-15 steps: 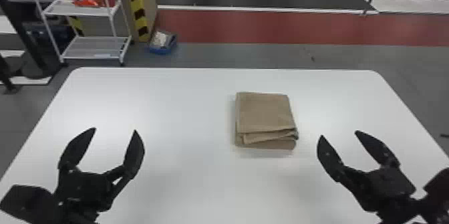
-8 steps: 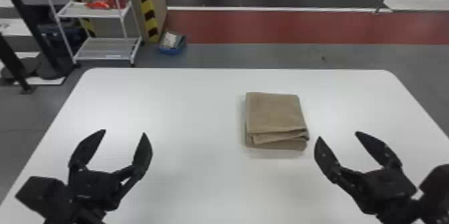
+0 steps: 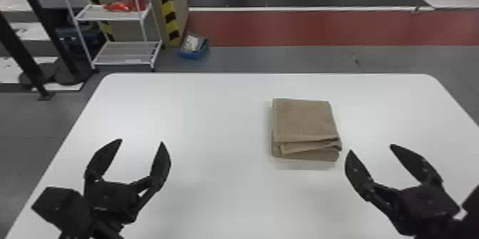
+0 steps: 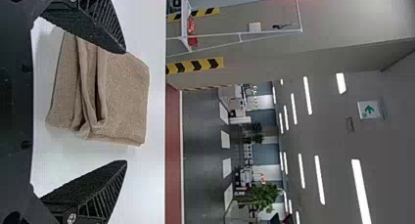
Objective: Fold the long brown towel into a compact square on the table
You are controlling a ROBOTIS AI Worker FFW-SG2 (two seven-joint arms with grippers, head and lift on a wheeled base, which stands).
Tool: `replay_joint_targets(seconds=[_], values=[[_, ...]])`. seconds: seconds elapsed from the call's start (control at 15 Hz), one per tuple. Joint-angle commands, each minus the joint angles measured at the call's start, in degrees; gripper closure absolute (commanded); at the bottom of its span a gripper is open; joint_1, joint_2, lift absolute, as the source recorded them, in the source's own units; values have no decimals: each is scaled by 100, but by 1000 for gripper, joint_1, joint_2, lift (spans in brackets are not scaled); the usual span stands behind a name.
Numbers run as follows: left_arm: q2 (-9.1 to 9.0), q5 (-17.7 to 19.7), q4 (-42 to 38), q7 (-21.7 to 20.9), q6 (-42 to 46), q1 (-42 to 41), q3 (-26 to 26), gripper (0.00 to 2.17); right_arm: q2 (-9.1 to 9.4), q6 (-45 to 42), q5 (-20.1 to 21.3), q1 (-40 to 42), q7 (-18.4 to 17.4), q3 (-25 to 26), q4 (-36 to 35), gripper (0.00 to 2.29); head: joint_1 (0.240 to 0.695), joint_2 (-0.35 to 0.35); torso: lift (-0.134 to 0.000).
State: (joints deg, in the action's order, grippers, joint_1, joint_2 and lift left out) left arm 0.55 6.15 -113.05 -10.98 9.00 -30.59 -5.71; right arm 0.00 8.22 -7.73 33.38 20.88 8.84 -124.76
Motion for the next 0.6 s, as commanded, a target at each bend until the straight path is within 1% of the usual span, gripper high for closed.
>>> replay_joint_targets(seconds=[0.0,0.07,0.53], values=[[41,0,38,9,0,27,0,83,5,0,9,37,-49,-5,-22,80,695,26,-123],[59,-9,73,96,18,62,0,83,5,0,26,37,-57,-49,-30,83,695,25,-123],[76,0,152,105,0,150,18,83,5,35,114,107,-66,-146,-145,83,695,44,-123]])
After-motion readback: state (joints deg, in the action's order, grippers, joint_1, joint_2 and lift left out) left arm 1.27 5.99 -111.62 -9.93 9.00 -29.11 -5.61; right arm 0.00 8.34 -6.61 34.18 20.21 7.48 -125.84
